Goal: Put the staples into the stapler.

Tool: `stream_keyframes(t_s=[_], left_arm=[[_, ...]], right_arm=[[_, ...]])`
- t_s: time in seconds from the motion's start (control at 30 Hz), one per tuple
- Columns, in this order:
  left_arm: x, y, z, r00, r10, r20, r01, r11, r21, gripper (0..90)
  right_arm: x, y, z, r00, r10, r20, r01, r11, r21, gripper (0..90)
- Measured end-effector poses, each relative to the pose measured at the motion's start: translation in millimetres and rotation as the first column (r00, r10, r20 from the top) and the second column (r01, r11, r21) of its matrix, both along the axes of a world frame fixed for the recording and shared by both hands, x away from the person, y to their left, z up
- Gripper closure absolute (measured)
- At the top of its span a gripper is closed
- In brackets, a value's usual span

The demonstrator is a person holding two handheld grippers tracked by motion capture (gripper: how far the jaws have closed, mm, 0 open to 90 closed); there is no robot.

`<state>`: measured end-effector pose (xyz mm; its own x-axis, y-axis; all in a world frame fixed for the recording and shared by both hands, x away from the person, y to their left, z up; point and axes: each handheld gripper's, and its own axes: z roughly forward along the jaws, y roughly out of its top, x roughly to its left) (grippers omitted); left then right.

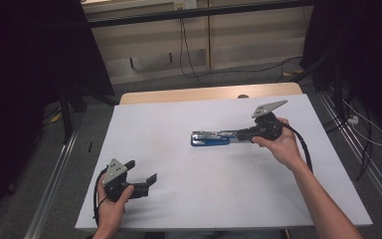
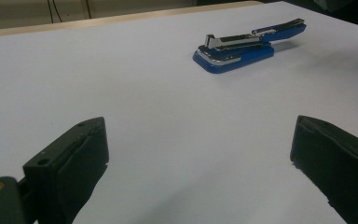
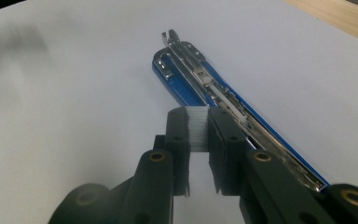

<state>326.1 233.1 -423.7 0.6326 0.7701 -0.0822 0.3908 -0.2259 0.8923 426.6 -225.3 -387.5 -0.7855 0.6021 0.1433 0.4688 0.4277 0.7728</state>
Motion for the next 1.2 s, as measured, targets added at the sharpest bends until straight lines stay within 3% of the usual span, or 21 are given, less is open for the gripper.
stream_keyframes(t_s=[0.53, 1.2], left_arm=[[-0.5, 0.4, -0.1, 1.0000, 0.003, 0.004, -0.003, 1.0000, -0.008, 4.4], [-0.4, 0.7, -0.2, 0.9999, 0.008, 0.006, -0.008, 0.9999, -0.010, 4.4]], right_arm=[[17.8, 28.8, -2.9, 0.9991, 0.031, 0.028, -0.030, 1.000, -0.004, 79.0], [33.9, 58.5, -9.1, 0.9981, 0.059, 0.017, -0.059, 0.998, -0.008, 79.0]])
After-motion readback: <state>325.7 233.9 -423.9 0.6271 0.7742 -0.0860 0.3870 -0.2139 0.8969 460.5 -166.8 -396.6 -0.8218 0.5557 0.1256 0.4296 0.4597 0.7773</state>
